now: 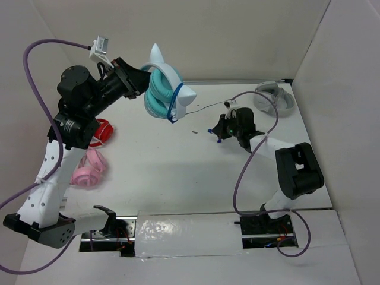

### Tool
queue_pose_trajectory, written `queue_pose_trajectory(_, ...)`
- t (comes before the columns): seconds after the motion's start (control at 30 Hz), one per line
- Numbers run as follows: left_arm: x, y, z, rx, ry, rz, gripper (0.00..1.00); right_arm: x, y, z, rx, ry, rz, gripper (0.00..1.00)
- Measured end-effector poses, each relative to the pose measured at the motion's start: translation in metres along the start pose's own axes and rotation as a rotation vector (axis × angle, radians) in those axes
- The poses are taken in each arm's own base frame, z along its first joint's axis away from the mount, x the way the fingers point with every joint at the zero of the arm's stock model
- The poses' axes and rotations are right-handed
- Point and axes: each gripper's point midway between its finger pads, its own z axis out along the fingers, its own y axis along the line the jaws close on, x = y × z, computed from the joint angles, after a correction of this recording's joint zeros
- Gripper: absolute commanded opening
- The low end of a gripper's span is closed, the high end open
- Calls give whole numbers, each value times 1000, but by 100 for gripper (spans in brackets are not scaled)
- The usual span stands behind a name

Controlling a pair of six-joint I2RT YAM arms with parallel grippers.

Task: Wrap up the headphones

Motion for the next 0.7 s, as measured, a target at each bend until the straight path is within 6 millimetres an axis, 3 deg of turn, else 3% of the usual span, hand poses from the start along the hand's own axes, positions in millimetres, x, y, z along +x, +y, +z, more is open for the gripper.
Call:
queue_pose_trajectory(0.13, 4, 28, -1, -52, 38, -3, 0, -23, -9, -17, -56, 19, -64, 0)
queue_pose_trajectory(0.33, 15, 68, 1, -20, 163, 22, 0, -51, -5, -40, -140, 65, -155, 0)
queue_pose_trajectory(0.47, 43, 95, 13, 21, 303, 42, 0, -88, -6, -57, -181, 81, -130, 0)
queue_pose_trajectory(0.5, 48, 96, 12, 32, 323, 51, 0, -101, -10, -61, -186, 78, -120, 0)
queue_pose_trajectory(0.63, 92, 132, 13, 1, 433, 53, 0, -154, -35, -77, -206, 47, -105, 0)
queue_pose_trajectory(0.7, 109, 143, 14, -32, 459, 69, 0, -166, -44, -87, -205, 48, -92, 0)
